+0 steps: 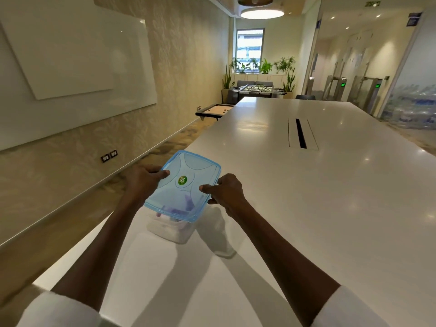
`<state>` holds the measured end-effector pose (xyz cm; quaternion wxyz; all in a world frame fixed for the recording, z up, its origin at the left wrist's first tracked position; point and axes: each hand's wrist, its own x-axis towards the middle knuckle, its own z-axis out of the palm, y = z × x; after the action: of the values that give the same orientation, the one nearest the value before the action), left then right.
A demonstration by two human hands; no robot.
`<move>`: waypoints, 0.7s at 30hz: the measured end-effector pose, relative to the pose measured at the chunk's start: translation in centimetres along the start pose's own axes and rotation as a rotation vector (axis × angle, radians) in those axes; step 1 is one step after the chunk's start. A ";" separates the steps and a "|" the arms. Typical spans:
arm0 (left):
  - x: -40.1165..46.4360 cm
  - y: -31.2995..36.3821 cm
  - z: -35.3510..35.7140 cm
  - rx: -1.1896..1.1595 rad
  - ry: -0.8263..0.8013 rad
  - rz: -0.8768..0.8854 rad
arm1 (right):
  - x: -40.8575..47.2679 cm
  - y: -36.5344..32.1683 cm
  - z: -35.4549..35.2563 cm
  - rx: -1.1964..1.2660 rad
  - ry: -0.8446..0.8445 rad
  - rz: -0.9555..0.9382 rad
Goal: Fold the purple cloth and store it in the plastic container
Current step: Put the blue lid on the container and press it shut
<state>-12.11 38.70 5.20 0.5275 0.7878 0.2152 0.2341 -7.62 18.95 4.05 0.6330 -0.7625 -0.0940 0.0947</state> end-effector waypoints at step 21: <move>2.5 -4.7 0.0 0.175 0.100 0.017 | -0.1 0.3 3.1 -0.021 -0.023 -0.045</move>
<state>-10.56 41.77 1.11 0.4432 0.8200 0.2544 0.2580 -8.55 21.78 3.18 0.6257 -0.7658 -0.1197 0.0882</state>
